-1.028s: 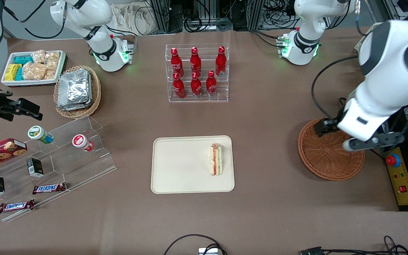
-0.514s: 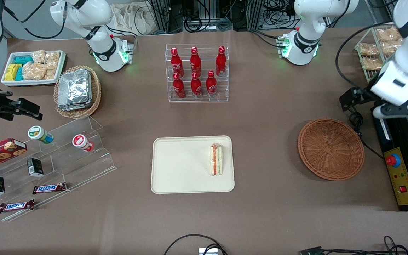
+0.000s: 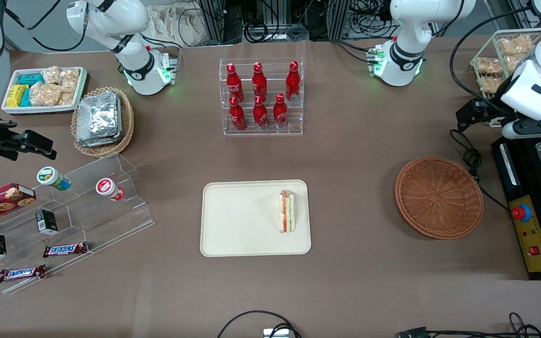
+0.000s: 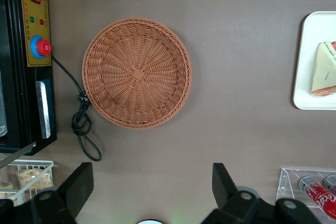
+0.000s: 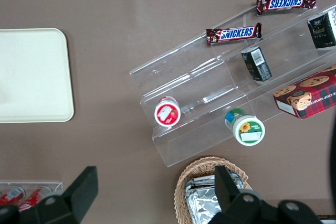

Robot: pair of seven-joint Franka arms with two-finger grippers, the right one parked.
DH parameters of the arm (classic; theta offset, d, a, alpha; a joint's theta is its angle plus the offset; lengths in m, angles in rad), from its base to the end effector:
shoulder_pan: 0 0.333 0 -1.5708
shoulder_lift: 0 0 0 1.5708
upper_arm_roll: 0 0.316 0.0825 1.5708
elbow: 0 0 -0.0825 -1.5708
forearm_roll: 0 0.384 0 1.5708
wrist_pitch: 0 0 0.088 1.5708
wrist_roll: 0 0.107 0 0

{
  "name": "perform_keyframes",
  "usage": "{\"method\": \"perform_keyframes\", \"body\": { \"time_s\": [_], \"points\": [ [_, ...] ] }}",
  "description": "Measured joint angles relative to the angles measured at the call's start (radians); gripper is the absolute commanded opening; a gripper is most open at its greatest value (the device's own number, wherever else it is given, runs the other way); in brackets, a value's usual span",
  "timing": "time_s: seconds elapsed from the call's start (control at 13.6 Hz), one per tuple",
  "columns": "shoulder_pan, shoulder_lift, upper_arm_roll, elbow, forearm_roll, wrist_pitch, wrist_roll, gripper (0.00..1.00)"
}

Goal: Place sandwich from basket to tray

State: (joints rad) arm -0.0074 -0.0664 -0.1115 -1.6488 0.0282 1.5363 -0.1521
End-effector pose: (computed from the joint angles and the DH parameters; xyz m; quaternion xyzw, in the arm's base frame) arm 0.5258 -0.0617 0.6207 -0.9994 -0.0170 0.0206 0.0208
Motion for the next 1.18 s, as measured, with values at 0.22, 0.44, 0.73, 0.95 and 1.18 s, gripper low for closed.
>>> {"method": "perform_keyframes", "body": {
  "time_s": [0.22,0.44,0.73,0.95,1.18],
  "points": [
    [0.0,0.006,0.0,0.0,-0.023,0.0,0.001,1.0],
    [-0.001,0.007,0.0,0.0,-0.027,0.0,0.005,1.0],
    [-0.004,0.007,-0.001,0.0,-0.028,0.0,0.005,1.0],
    [-0.003,0.007,-0.001,0.003,-0.028,0.0,0.005,1.0],
    [-0.004,0.008,-0.001,0.004,-0.03,0.0,0.006,1.0]
  ]
}}
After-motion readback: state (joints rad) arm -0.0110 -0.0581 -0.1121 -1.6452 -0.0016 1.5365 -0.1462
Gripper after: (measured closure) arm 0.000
